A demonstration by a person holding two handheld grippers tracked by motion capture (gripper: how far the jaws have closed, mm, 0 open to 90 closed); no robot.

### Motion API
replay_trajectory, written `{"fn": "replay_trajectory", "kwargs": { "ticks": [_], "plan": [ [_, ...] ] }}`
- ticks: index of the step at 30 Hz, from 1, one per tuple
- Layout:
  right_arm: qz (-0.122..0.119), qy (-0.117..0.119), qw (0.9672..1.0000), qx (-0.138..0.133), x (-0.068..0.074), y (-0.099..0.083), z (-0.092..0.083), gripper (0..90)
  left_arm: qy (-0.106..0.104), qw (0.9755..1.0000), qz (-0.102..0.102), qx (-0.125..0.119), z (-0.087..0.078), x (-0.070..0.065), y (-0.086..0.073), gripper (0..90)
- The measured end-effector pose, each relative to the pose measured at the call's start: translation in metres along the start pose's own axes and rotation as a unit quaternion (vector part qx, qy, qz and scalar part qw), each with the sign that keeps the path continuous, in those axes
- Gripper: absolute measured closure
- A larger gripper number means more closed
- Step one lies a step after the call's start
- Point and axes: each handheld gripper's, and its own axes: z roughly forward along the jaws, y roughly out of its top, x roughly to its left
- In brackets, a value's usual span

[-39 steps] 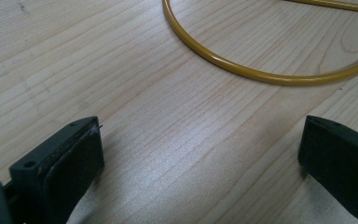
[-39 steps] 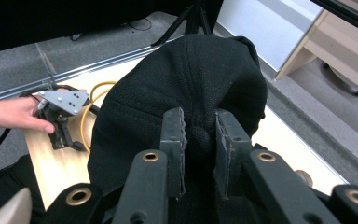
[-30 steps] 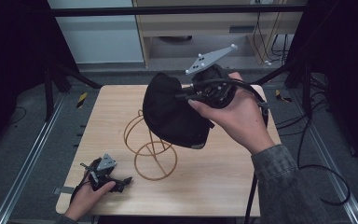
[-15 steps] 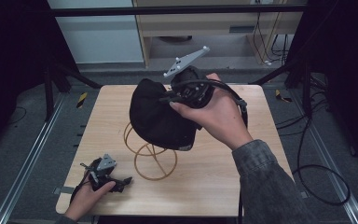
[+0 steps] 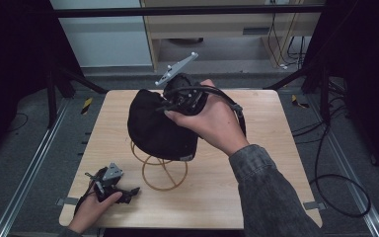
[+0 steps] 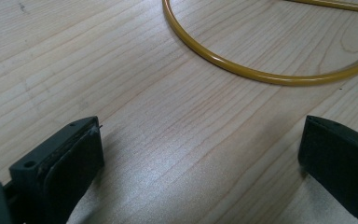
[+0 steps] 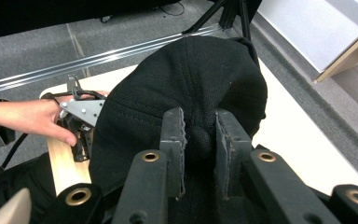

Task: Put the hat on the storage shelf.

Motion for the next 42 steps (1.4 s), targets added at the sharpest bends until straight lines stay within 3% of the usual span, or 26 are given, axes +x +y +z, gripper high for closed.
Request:
{"fn": "replay_trajectory", "kwargs": {
  "ticks": [20, 42],
  "plan": [
    [0.001, 0.005, 0.9996, 0.029, -0.003, 0.001, 0.036, 75.1, 0.0, 1.0, 0.0, 0.0, 0.0, 0.0, 0.0, 0.0],
    [0.007, 0.006, 0.9991, 0.041, -0.005, 0.001, 0.049, 74.7, 0.0, 1.0, 0.0, 0.0, 0.0, 0.0, 0.0, 0.0]
  ]
}}
